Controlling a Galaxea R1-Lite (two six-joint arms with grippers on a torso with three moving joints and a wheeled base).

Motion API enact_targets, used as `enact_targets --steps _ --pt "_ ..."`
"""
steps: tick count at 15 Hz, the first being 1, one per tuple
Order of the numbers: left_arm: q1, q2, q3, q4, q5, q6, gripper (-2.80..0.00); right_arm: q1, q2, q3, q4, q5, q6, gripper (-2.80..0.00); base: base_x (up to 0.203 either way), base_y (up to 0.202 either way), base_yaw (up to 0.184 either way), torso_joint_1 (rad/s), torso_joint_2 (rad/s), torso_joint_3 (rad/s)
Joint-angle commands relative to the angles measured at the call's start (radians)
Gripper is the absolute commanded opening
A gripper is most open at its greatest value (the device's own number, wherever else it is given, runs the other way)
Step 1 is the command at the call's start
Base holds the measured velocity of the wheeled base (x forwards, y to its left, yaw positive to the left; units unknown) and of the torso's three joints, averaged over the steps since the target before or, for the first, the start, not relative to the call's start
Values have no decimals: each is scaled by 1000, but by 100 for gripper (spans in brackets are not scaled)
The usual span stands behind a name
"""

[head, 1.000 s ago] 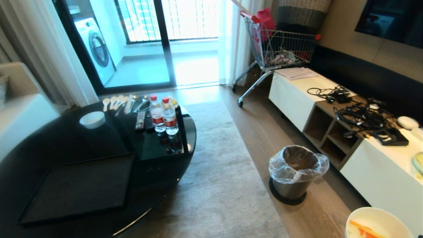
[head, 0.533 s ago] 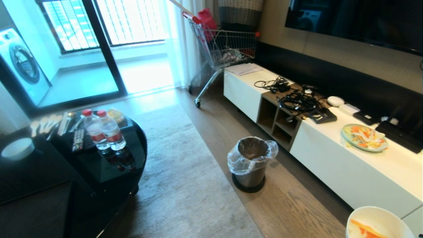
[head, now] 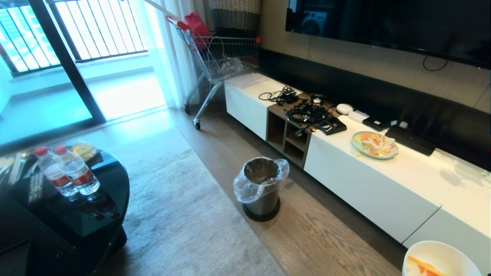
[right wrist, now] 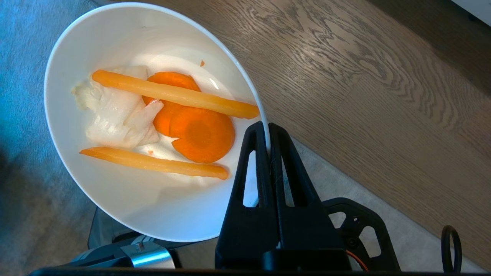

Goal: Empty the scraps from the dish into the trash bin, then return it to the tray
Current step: Move the bowl over the trash can

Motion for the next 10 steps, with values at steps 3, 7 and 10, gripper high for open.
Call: enact_targets --steps 3,7,10 --pt "0 0 0 0 1 -1 -280 18 -1 -6 -4 -2 4 -280 0 0 0 0 0 0" --pt "0 0 0 0 1 -1 -280 45 3 -20 -6 -2 5 -280 0 0 0 0 0 0" --pt "0 0 0 0 1 -1 -280 45 6 -19 -6 -2 10 -280 0 0 0 0 0 0"
